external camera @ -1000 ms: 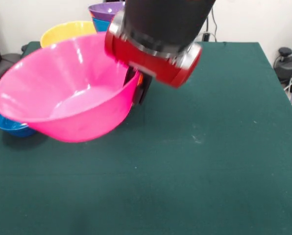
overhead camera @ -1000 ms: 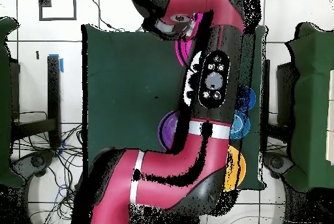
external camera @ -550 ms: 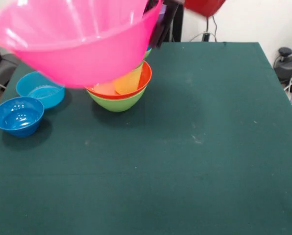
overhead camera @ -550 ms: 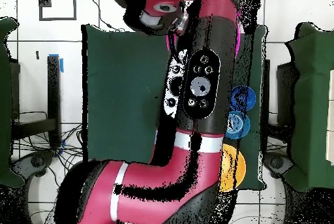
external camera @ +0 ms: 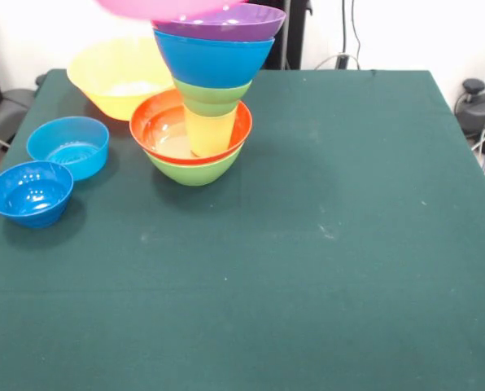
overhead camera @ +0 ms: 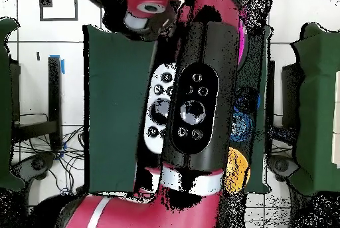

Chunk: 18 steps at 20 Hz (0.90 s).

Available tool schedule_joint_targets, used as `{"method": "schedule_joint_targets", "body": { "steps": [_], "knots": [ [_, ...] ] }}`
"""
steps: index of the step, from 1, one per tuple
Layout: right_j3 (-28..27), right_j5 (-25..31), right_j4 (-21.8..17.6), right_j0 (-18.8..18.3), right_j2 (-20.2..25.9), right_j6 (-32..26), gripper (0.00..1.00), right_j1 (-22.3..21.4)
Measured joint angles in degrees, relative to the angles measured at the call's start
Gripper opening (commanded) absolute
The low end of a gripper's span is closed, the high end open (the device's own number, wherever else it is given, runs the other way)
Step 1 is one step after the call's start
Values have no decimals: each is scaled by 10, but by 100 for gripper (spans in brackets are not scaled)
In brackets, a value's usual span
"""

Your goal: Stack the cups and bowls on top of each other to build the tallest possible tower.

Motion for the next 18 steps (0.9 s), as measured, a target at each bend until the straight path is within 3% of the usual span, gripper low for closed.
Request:
{"method": "schedule_joint_targets", "body": {
  "steps": [8,14,16,18],
  "knots": [
    [141,-33,29,9,-3,0,0,-98],
    [278,-129,46,8,-5,0,0,-179],
    [350,-188,47,8,-6,0,0,-216],
    [380,-212,47,8,-6,0,0,-231]
  ]
}}
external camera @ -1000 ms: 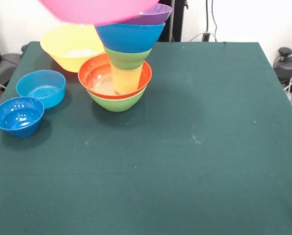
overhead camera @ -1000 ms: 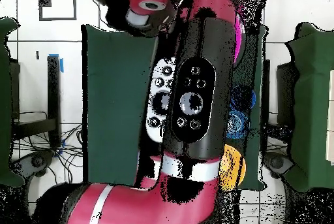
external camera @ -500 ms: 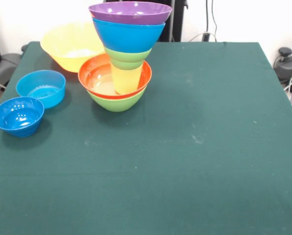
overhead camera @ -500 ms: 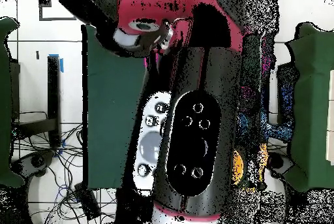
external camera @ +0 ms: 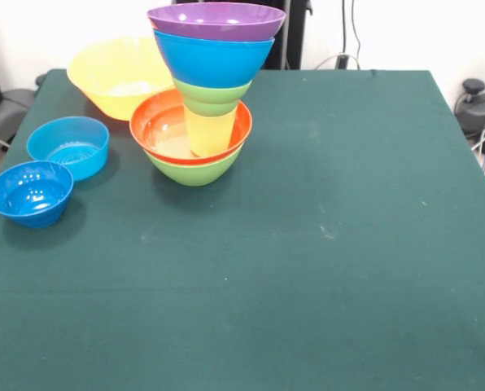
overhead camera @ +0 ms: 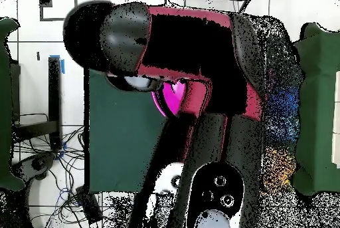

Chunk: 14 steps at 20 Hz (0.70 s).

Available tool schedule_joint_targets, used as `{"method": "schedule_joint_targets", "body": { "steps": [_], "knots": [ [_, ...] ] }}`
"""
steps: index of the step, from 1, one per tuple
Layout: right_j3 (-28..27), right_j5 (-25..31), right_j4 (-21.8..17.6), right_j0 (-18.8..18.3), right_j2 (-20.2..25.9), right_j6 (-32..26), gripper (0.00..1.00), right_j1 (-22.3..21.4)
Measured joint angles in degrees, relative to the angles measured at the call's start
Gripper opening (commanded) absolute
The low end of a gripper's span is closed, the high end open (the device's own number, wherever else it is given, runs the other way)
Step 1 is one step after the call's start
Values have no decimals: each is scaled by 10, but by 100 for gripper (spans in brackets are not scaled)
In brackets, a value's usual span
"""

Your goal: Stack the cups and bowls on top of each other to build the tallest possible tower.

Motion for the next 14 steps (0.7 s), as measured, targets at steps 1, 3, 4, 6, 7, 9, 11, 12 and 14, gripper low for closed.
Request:
{"method": "schedule_joint_targets", "body": {
  "steps": [1,3,4,6,7,9,11,12,14],
  "knots": [
    [13,-9,0,0,0,0,0,-6],
    [66,-46,2,0,0,0,0,-32],
    [82,-55,2,0,0,0,0,-39],
    [109,-69,4,0,0,0,0,-52],
    [130,-79,5,0,0,0,0,-62],
    [164,-95,7,0,0,0,0,-78],
    [194,-107,9,0,0,0,0,-92],
    [205,-112,9,0,0,0,0,-97],
    [238,-125,9,0,0,0,0,-112]
  ]
}}
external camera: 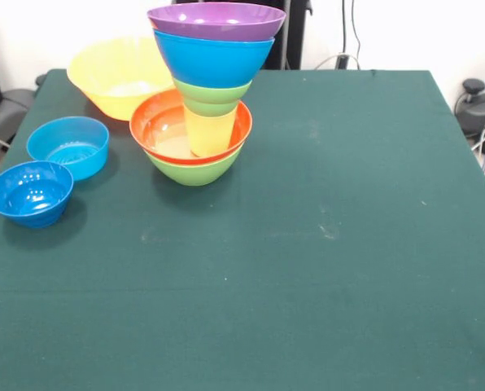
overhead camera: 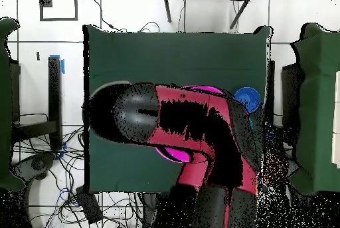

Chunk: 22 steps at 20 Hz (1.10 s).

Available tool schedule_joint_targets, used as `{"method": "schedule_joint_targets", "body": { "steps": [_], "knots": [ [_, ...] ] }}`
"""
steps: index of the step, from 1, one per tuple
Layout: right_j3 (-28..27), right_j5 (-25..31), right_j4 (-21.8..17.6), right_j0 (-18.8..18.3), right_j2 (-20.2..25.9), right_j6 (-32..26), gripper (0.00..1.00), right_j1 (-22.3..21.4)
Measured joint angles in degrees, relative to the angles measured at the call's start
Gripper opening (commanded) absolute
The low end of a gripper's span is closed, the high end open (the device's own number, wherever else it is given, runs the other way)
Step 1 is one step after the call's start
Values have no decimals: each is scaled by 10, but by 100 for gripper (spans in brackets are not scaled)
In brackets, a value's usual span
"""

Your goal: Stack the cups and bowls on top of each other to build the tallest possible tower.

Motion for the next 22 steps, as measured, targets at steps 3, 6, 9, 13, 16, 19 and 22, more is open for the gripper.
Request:
{"method": "schedule_joint_targets", "body": {
  "steps": [3,6,9,13,16,19,22],
  "knots": [
    [28,-15,0,0,0,0,0,-13],
    [53,-30,0,0,1,0,0,-23],
    [85,-50,0,0,2,0,0,-38],
    [112,-71,0,0,2,0,0,-49],
    [139,-91,0,0,3,0,0,-60],
    [157,-103,0,0,3,0,0,-66],
    [175,-118,0,0,3,0,0,-71]
  ]
}}
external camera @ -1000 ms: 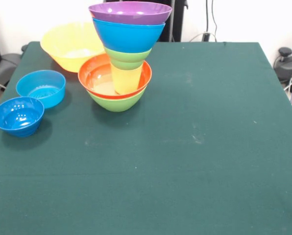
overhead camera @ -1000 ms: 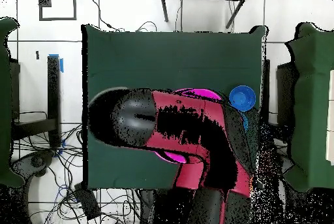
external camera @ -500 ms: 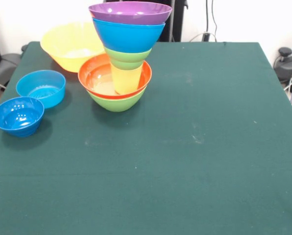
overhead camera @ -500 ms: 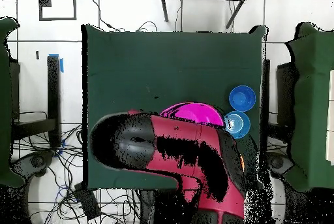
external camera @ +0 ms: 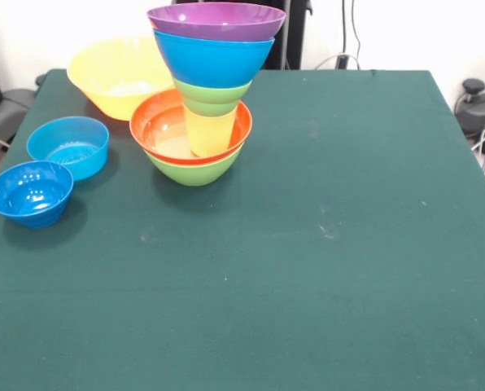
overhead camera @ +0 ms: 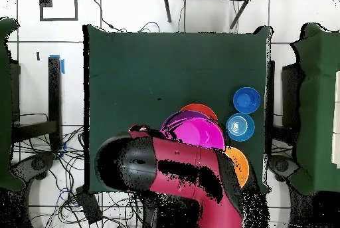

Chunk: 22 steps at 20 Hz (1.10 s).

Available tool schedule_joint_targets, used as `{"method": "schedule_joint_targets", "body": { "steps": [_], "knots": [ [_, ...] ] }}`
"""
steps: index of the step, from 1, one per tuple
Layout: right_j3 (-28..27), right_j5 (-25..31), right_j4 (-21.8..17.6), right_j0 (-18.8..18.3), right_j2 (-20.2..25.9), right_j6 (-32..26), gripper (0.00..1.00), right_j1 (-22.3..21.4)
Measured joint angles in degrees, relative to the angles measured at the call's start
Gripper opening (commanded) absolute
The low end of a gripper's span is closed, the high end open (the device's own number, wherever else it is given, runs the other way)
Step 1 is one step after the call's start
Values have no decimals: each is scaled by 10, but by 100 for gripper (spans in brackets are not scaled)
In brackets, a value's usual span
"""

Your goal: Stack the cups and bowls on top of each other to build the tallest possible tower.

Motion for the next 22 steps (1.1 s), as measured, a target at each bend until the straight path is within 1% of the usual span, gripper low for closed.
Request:
{"method": "schedule_joint_targets", "body": {
  "steps": [3,12,22],
  "knots": [
    [19,-17,0,0,0,0,0,-4],
    [60,-46,0,0,1,0,0,-18],
    [91,-74,0,0,2,0,0,-24]
  ]
}}
